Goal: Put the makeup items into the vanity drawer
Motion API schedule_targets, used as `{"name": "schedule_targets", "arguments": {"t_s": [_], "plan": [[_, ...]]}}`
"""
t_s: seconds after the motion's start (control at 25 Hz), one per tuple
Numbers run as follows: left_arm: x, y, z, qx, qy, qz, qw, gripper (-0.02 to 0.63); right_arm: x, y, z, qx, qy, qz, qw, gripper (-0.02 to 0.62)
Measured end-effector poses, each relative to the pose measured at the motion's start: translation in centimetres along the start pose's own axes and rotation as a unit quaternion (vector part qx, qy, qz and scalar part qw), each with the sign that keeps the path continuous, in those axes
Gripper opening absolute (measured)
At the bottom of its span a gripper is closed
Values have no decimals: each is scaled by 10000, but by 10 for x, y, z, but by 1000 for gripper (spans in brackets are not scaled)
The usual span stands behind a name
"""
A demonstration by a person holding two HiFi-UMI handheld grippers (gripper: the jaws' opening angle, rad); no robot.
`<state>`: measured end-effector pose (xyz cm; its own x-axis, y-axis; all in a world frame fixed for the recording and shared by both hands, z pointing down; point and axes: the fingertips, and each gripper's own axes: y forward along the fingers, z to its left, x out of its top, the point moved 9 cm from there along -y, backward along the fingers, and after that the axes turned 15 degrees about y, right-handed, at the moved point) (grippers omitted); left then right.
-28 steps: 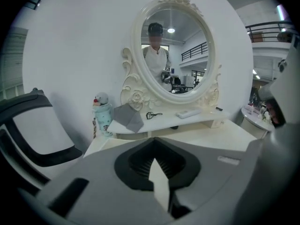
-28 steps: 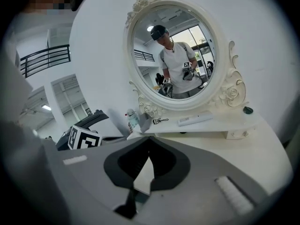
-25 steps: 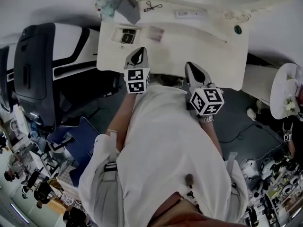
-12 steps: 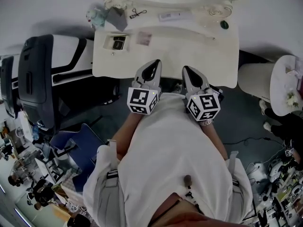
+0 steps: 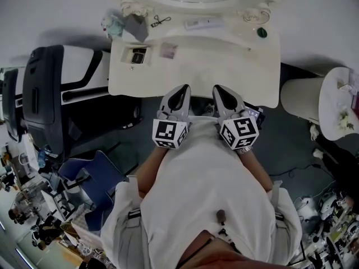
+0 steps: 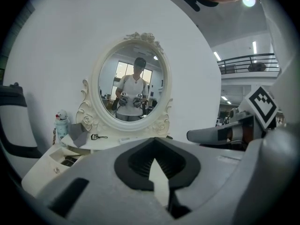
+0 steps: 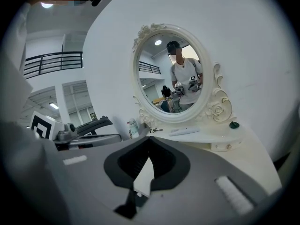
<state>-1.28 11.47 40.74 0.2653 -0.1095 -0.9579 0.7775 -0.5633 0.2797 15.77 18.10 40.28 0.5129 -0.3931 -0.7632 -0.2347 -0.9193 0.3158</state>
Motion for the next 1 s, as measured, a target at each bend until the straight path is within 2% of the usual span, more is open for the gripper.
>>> {"name": "schedule_targets", "arguments": {"t_s": [0.2, 0.32, 0.48, 1.0], "plan": [[4, 7, 11, -192, 225, -105, 9995, 6, 4, 11, 6, -233, -106, -106, 9996, 6], [9, 12, 20, -523, 258, -189, 9981, 6, 7, 16, 17, -357, -245, -187, 9989, 6], [12, 20, 33, -891, 331, -320, 9950, 6, 10, 28, 20, -540, -176, -291, 9980, 6], [6, 28, 70, -1002, 220, -281, 9943, 8, 8, 59, 34, -777, -172, -231, 9966, 6]]}}
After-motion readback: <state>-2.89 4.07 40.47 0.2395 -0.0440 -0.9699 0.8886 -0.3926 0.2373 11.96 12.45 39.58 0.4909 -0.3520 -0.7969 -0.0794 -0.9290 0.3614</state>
